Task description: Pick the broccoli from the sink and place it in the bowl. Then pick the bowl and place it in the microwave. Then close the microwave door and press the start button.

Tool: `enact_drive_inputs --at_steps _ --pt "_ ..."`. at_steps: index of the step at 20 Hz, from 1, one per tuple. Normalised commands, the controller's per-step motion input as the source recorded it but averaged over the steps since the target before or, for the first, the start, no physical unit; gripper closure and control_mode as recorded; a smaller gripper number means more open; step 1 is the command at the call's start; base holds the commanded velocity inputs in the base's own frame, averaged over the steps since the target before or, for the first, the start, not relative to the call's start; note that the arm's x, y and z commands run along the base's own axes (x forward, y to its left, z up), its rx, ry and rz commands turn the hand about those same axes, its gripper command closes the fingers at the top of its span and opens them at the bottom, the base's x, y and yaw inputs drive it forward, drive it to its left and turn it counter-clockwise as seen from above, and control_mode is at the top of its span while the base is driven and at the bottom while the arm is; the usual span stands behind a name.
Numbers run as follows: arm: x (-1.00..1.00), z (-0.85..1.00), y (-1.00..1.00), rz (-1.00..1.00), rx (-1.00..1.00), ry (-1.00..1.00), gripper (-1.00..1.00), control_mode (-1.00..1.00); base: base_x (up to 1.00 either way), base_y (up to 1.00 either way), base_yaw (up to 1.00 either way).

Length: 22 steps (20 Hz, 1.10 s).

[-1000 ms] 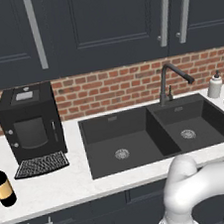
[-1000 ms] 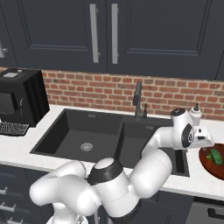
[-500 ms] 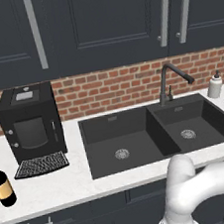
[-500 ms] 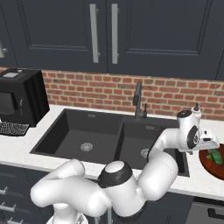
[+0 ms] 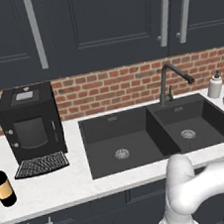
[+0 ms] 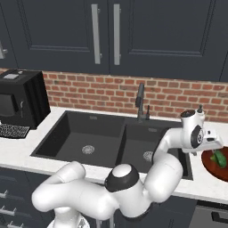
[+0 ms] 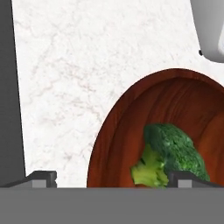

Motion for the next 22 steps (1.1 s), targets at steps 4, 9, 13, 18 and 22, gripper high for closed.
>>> enact_drive_inputs --at_steps 4,9,13,18,22 --pt "0.09 -0.24 -0.1 0.0 0.0 0.02 -1.0 -1.0 0.0 0.0 0.0" --pt "0.0 -0.04 -0.09 0.0 0.0 0.0 -1.0 -1.0 0.0 0.0 0.0" --pt "-0.08 0.0 0.0 0.0 0.01 0.0 -1.0 -1.0 0.0 0.0 0.0" --pt "-0.12 0.0 0.0 0.0 0.0 -0.01 -1.0 -1.0 0.0 0.0 0.0" --pt "-0.02 0.0 0.0 0.0 0.0 0.0 -1.0 -1.0 0.0 0.0 0.0"
